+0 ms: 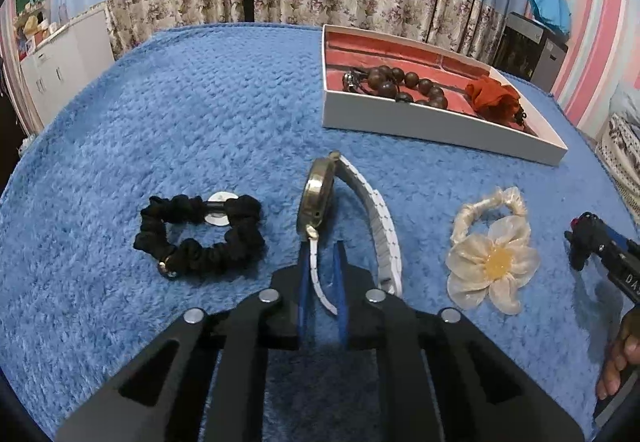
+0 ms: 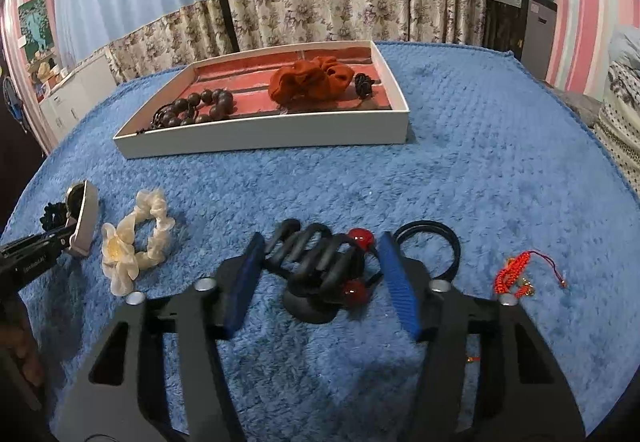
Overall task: Organize jewelry
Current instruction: 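Carry the watch with the left tool while the right tool carries the claw clip into the tray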
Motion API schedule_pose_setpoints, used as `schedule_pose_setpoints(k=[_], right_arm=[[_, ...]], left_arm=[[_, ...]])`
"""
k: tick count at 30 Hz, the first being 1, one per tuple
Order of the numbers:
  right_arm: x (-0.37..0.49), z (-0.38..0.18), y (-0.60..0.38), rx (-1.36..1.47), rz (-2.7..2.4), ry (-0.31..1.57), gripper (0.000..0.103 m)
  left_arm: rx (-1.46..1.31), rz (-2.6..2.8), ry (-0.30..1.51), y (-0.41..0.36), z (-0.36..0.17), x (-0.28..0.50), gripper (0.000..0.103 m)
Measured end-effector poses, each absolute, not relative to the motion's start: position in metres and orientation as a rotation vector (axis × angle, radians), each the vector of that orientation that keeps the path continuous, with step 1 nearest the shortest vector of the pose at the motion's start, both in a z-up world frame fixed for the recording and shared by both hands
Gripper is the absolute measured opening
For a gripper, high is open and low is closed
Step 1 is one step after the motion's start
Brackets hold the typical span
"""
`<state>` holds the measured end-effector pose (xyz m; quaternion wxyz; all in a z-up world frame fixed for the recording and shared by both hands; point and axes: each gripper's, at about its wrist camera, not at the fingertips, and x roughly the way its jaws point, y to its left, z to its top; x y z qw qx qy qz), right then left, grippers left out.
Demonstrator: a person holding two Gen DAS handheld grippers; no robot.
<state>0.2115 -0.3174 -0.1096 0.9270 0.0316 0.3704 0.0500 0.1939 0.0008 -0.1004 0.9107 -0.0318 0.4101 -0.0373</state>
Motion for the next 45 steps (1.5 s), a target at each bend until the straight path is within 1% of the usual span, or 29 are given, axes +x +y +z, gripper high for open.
schedule_pose_setpoints(k=[3, 7, 17, 22, 27, 35, 40, 45], right_arm=[[0.212, -0.11, -0.317, 0.066, 0.102, 0.76, 0.049], [0.203, -0.103, -0.322, 0.088, 0.104, 0.733, 0.049], [0.158, -0.045, -0.326, 0.083, 0.148, 0.583, 0.049], [0.156, -0.015, -0.33, 0.082, 0.168, 0.514, 0.049], [0.177, 0.014, -0.338, 0.074, 0.162, 0.459, 0.049], [0.262, 0.044, -0.344, 0.102, 0.164, 0.408, 0.049], [0.321, 0.046, -0.343, 0.099, 0.159, 0.422, 0.049], [0.381, 0.034, -0.336, 0.089, 0.174, 0.446, 0.049]], left_arm=[[-0.075, -0.075, 0.835, 0.002, -0.099, 0.192, 0.006], [-0.065, -0.086, 0.8, -0.002, -0.089, 0.181, 0.005], [-0.046, -0.143, 0.679, -0.019, -0.037, 0.145, 0.005], [-0.033, -0.134, 0.627, -0.025, -0.013, 0.154, 0.005], [-0.067, -0.146, 0.607, -0.029, 0.007, 0.191, 0.005], [-0.059, -0.175, 0.587, -0.05, 0.03, 0.281, 0.005], [-0.068, -0.178, 0.561, -0.059, 0.035, 0.333, 0.005], [-0.093, -0.211, 0.603, -0.061, 0.021, 0.381, 0.005]])
